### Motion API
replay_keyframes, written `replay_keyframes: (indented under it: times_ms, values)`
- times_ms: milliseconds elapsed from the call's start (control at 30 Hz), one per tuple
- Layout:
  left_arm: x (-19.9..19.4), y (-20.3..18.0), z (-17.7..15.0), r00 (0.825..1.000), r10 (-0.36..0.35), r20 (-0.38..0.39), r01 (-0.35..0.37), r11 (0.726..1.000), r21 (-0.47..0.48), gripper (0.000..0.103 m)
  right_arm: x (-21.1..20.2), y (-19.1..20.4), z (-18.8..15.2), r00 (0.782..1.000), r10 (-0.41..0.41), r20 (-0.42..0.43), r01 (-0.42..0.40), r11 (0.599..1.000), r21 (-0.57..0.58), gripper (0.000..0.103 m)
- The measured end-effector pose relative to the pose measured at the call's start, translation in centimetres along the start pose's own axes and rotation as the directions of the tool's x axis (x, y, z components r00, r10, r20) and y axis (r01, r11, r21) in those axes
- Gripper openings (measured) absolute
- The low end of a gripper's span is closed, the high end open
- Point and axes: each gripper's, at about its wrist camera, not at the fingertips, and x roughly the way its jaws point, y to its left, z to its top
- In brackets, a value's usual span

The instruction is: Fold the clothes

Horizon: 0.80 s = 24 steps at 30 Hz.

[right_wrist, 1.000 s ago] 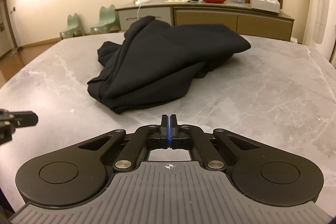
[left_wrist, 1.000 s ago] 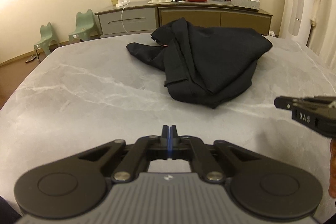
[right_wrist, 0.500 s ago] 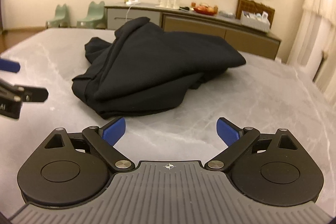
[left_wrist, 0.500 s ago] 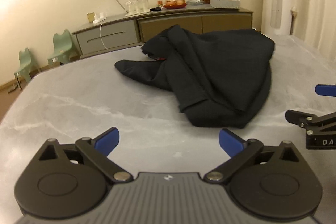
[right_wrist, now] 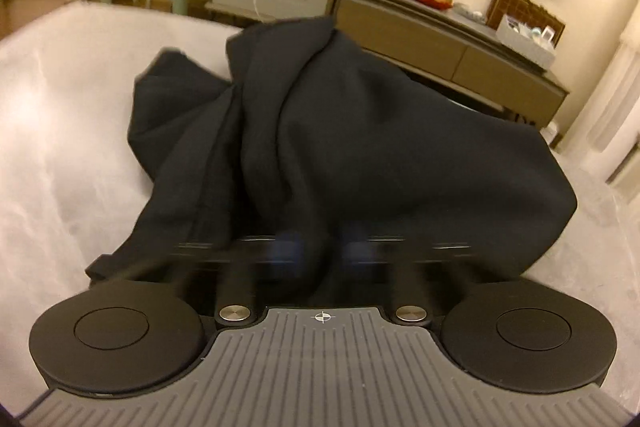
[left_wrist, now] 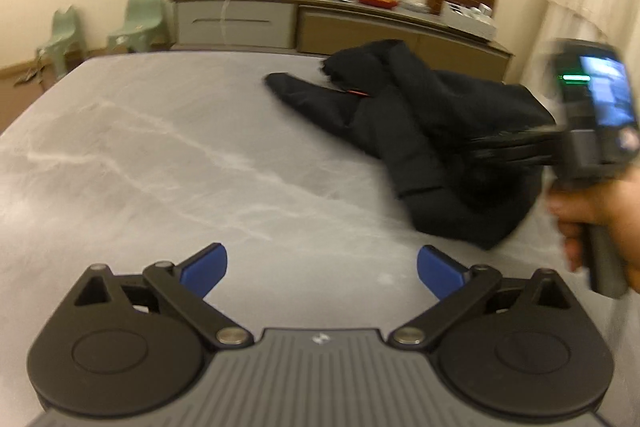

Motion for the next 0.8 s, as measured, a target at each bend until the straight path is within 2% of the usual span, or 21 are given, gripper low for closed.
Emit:
replay_keyframes:
  times_ms: [33,167,300,367,400,467,500,533,600,667,700,800]
  values:
    - [0.1,0.3,0.0,1.0,-0.005,-0.001,0.005,1.0,-0.014,0.103,-1.2,-1.0,-0.1,1.0,0.005,0.029,-0.006,1.0,0.02,0.004]
    - [0.4,0.2,-0.4,0.999,-0.031,0.013,0.031,0.999,-0.03,0.103,-6.8,-5.2,-2.7,0.984,-0.078,0.158,0.074,0.997,0.036,0.003]
    - [1.5,-2.4,0.5,0.995,-0.081,0.051,0.082,0.996,-0.022,0.103,-10.5,-10.1,-6.8,0.976,-0.061,0.21,0.027,0.987,0.159,0.002]
    - [2.6,-4.4,1.5,0.992,-0.113,0.057,0.114,0.993,-0.017,0.103,-9.9,-12.1,-9.6,0.977,-0.053,0.208,0.002,0.972,0.237,0.002]
    - [3.4,-5.7,2.2,0.992,-0.12,0.046,0.121,0.993,-0.014,0.103,-9.5,-13.1,-10.6,0.978,-0.036,0.206,-0.026,0.956,0.291,0.003]
    - [5.6,-8.2,3.2,0.996,-0.085,0.023,0.084,0.996,0.012,0.103,-8.6,-15.2,-11.7,0.98,0.029,0.199,-0.114,0.895,0.431,0.003]
    - [6.8,-9.5,3.7,0.998,-0.061,0.013,0.061,0.998,0.028,0.098,-8.4,-15.9,-11.8,0.977,0.052,0.209,-0.146,0.873,0.466,0.003]
    - [8.0,-10.8,4.1,0.999,-0.037,-0.001,0.037,0.998,0.046,0.086,-8.6,-16.3,-11.4,0.971,0.065,0.231,-0.168,0.871,0.462,0.003]
    - [9.9,-12.8,4.7,0.998,-0.037,-0.044,0.041,0.995,0.093,0.015,-9.1,-16.8,-10.8,0.959,0.075,0.272,-0.194,0.874,0.446,0.003]
    - [10.2,-13.5,5.5,0.999,-0.016,-0.046,0.021,0.994,0.107,0.008,-9.4,-17.3,-10.7,0.952,0.051,0.302,-0.189,0.873,0.449,0.003]
    - [9.6,-13.3,6.3,1.0,-0.004,-0.019,0.006,0.995,0.101,0.007,-9.5,-17.6,-10.8,0.948,0.033,0.316,-0.182,0.872,0.455,0.003]
    - [3.8,-9.7,10.1,0.988,-0.017,0.152,0.015,1.0,0.012,0.006,-11.5,-19.1,-11.3,0.923,-0.079,0.376,-0.133,0.851,0.507,0.002]
